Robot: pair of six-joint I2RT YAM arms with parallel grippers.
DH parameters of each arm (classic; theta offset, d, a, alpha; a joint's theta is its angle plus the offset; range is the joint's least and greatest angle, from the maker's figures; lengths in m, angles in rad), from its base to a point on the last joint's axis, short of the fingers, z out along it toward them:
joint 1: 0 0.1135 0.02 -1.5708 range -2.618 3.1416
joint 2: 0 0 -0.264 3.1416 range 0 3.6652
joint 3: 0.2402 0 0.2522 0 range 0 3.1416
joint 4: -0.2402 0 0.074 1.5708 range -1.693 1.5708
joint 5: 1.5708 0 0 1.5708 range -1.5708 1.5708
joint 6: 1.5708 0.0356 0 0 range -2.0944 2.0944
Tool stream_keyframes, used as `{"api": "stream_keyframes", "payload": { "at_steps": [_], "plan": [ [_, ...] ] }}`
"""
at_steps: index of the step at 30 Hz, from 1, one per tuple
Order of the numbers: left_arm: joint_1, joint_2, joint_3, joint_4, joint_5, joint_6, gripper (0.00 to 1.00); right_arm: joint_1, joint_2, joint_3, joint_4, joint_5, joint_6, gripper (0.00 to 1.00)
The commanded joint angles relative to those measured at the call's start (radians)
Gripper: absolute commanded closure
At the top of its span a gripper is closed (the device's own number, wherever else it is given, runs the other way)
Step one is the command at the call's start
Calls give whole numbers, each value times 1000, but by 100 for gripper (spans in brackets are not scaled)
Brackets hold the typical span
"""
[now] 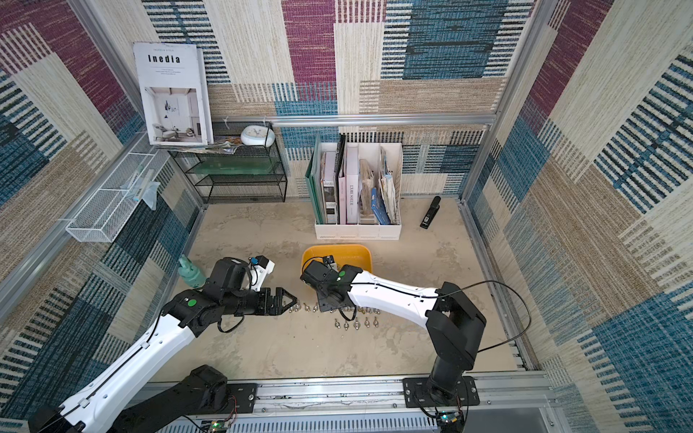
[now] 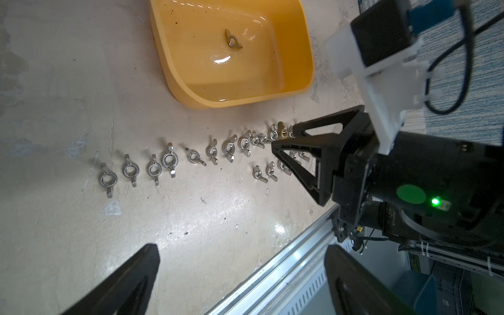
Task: Take out the wing nut from the storage box
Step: Adjust the storage box at the center of the board.
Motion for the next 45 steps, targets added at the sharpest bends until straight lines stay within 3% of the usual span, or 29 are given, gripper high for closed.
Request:
{"api": "stream_keyframes", "payload": {
  "at_steps": [1,4,11,21,31,45],
  "plan": [
    [0,32,23,33,-7,22,1,-48,-2,28,-22,28,-74,46],
    [0,74,40,54,3,25,1,-101,11,43,-11,21,-126,38],
    [0,203,115,72,12,63,1,-211,91,92,10,-26,-228,38],
    [1,403,240,81,14,123,1,-314,240,207,-19,-84,-264,38],
    [12,541,352,43,-8,170,1,-352,322,288,-23,-118,-299,38],
    [39,571,373,33,-33,170,1,-381,273,325,-50,-84,-336,40]
  ]
}}
